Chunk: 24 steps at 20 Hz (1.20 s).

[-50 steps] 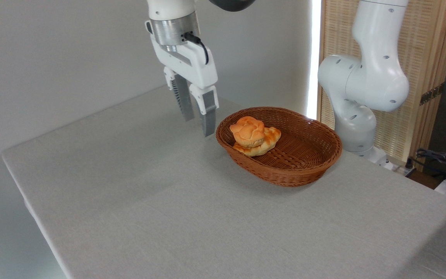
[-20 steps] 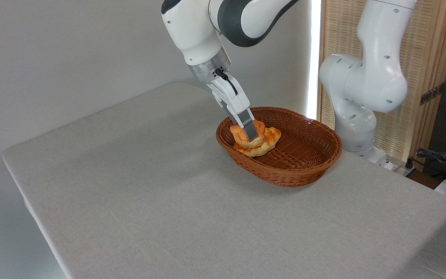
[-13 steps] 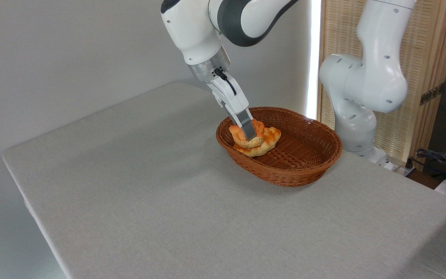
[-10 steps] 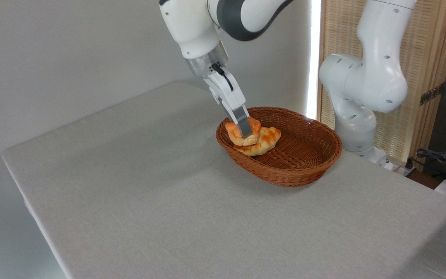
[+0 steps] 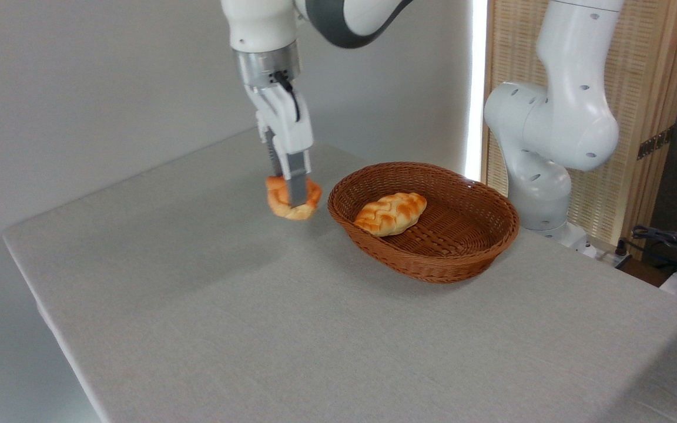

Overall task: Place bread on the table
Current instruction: 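Carry the bun beside the basket and lower it onto the table, then open the gripper and raise it away from the bun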

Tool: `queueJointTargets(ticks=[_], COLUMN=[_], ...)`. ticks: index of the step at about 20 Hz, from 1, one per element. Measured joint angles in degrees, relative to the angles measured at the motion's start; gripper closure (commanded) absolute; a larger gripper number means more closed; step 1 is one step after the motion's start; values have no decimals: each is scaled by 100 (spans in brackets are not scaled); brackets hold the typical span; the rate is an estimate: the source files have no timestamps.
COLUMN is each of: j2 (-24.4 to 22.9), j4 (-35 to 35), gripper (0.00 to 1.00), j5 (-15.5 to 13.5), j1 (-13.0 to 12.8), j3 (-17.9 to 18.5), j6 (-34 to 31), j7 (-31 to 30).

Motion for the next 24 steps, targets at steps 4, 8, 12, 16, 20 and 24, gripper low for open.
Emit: queueJointTargets(ticks=[4, 8, 12, 16, 20, 24], j2=[494, 922, 1259, 1366, 1362, 1315], j4=[254, 278, 293, 305, 381, 937], gripper=[0, 0, 0, 0, 0, 0], j5=[-52, -52, -52, -52, -52, -52], j1=[1, 2, 2, 1, 1, 2], j3=[0, 0, -1, -13, -17, -11], j6=[372, 849, 1153, 1169, 1171, 1110], j7=[0, 0, 0, 0, 0, -255])
